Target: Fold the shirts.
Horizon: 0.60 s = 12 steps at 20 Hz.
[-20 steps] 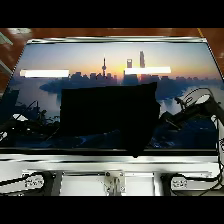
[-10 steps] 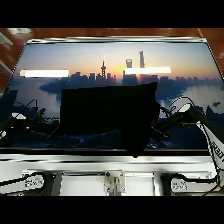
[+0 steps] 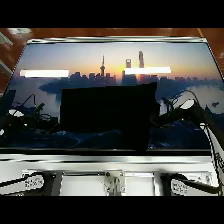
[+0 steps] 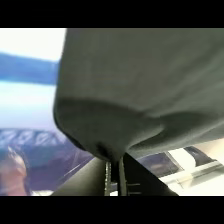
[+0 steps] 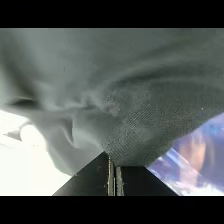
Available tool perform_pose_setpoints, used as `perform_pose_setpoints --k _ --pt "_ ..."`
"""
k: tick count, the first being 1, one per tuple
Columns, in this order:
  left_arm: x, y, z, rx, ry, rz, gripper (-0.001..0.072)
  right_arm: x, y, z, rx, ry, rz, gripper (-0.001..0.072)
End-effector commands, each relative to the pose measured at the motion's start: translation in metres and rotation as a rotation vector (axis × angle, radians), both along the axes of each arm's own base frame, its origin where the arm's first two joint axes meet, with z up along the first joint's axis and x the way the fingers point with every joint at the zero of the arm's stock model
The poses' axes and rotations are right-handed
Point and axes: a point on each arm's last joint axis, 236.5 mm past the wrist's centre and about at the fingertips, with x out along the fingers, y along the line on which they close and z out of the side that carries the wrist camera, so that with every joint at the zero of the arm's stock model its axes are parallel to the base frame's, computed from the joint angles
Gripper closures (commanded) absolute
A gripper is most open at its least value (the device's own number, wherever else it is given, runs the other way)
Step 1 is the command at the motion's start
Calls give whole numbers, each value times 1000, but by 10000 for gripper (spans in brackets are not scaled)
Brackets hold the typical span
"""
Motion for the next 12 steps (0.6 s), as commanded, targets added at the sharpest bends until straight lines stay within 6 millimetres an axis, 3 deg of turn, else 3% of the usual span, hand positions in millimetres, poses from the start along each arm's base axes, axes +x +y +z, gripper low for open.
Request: perform_pose_setpoints --k 1,4,7,12 --pt "33 8 30 22 -122 -8 668 45 4 62 26 -191 -42 653" --pt "82 26 64 71 -238 58 668 94 -4 94 7 -318 -87 654" --pt "128 42 90 116 -340 122 668 145 -14 102 -9 -389 -143 654" --pt "187 24 82 98 -352 76 665 223 -28 84 -23 -454 -210 653"
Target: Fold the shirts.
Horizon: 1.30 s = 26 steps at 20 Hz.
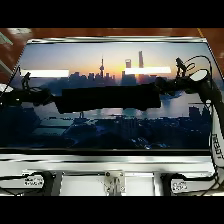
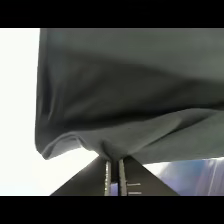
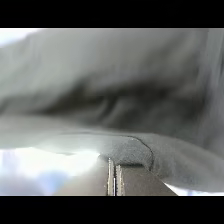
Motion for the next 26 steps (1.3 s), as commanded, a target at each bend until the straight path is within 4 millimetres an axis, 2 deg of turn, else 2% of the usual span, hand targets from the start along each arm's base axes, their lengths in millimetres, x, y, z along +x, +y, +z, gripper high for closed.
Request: perform_pose_setpoints --k 1,3,4,5,6,7,8,9,11,14,16,18,22,26 --pt "44 -8 -5 -7 -16 0 664 57 -13 -13 -3 -56 -72 653" --pt "63 -10 -15 -21 -1 13 659 70 -12 -34 23 -34 -92 653" --pt "71 -11 -20 -30 9 24 626 75 -13 -45 31 -26 -110 652" --pt "76 -10 -25 -37 18 33 525 79 -15 -55 32 -20 -125 634" --pt "78 -11 -29 -49 35 51 323 80 -16 -64 30 -12 -133 626" --pt "78 -11 -33 -60 55 65 208 80 -17 -70 30 -2 -134 569" --pt "74 -12 -35 -65 68 56 198 79 -16 -73 27 2 -127 228" --pt "71 -11 -34 -71 81 48 198 77 -18 -71 10 -7 -101 25" --pt "63 -2 -24 -89 104 22 198 66 -42 -70 -106 -5 -47 25" --pt "47 13 -4 -123 148 -23 199 45 -96 -75 -290 61 -42 25" --pt "38 16 6 -135 165 -48 199 28 -106 -87 -274 142 -39 12" --pt "36 13 15 -132 155 -60 199 18 -93 -100 -178 202 -19 11" --pt "36 1 32 -118 122 -87 199 23 -52 -114 28 227 -8 11" --pt "35 -14 39 -116 109 -117 199 23 -34 -132 114 284 -40 13"
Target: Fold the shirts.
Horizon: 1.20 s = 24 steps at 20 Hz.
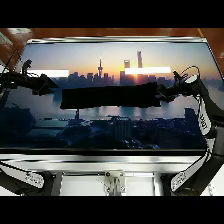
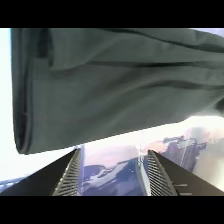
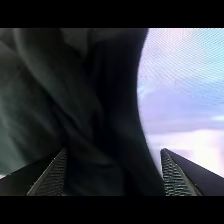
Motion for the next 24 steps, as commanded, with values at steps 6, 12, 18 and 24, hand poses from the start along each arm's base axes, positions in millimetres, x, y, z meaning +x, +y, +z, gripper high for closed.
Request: perform_pose_setpoints --k 6,12,18,24 --pt "-3 -34 5 0 -11 -73 202 -3 33 -5 146 73 -38 649" --pt "13 -93 4 8 -88 -124 465 -7 35 97 178 -93 45 653" --pt "-1 -244 -13 -111 -128 -279 542 -59 43 184 135 -121 153 653" --pt "-43 -376 -34 -254 -118 -348 579 -98 41 222 71 -113 196 652"
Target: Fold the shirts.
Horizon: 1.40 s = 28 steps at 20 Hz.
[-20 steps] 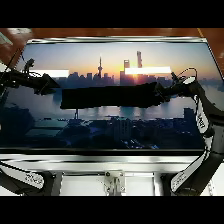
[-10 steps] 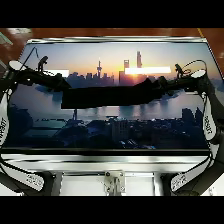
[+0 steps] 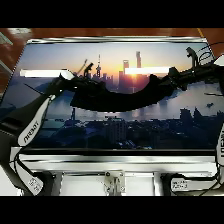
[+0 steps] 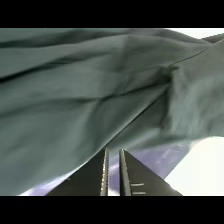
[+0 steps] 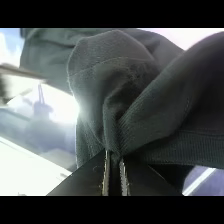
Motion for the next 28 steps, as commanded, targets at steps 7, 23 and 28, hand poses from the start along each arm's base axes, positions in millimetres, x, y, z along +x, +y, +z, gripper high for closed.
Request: perform_pose_setpoints --k 7,23,28 --pt "-77 -148 -27 -198 143 -53 666 -50 4 51 -53 -28 58 652" --pt "90 207 238 -94 -626 435 670 -8 202 16 -20 -241 228 653" --pt "31 300 324 -41 -766 502 670 -4 315 -64 132 -139 200 584"
